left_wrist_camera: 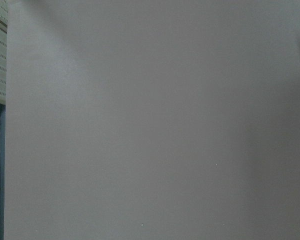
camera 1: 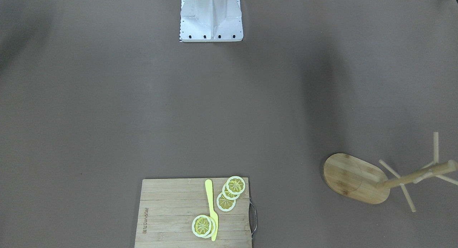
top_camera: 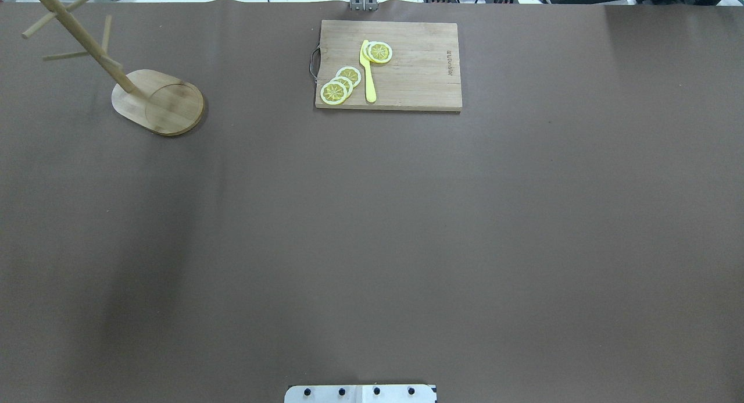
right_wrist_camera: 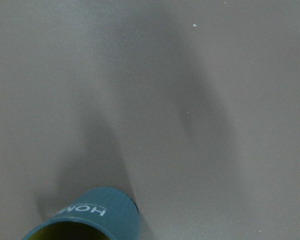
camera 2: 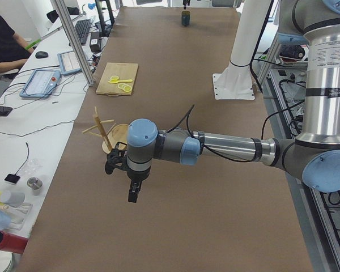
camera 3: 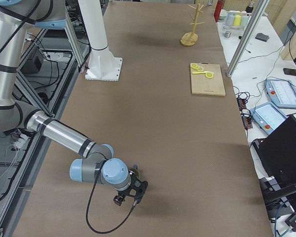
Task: Hang cup on storage rack
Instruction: 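Carry the blue HOME mug with the right gripper toward the table center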
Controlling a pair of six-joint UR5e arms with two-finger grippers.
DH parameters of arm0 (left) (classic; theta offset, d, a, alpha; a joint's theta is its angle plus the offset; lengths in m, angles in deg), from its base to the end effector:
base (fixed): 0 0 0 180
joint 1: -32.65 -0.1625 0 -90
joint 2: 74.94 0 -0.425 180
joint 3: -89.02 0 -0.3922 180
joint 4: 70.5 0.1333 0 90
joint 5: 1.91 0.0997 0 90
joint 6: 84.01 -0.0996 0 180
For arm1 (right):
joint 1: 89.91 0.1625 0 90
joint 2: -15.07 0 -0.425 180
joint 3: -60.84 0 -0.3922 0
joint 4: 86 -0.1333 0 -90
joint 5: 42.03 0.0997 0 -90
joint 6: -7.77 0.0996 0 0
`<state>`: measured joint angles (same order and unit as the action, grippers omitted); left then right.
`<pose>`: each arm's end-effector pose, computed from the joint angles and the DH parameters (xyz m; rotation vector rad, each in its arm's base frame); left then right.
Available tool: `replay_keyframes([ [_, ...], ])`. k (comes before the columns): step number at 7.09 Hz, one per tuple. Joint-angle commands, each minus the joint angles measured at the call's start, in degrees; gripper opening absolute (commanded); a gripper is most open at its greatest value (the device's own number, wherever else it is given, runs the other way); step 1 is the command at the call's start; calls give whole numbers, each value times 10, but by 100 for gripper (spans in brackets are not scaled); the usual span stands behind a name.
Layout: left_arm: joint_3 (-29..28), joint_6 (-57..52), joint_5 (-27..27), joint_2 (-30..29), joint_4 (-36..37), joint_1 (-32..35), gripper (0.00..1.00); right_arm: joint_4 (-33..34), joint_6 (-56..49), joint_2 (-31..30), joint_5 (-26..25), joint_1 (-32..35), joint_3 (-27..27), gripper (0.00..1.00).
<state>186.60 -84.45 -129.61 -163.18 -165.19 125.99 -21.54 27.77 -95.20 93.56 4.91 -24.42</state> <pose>-0.1008 -0.4845 0.6068 0.1983 0.6498 0.0117 0.0879 -0.3022 0.7958 -0.0971 -0.7957 0.4063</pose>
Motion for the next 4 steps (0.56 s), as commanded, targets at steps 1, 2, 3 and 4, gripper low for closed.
replay_keyframes([
  [1, -6, -1, 1, 0, 0, 0, 98, -4, -1, 1, 16, -3, 2, 100],
  [2, -12, -2, 0, 0, 0, 0, 98, -5, -2, 1, 29, -5, 1, 100],
  [3, -15, -2, 0, 0, 0, 0, 98, -12, -1, 1, 36, -10, 2, 100],
  [4, -19, -3, 0, 0, 0, 0, 98, -12, -1, 1, 37, -18, 3, 100],
])
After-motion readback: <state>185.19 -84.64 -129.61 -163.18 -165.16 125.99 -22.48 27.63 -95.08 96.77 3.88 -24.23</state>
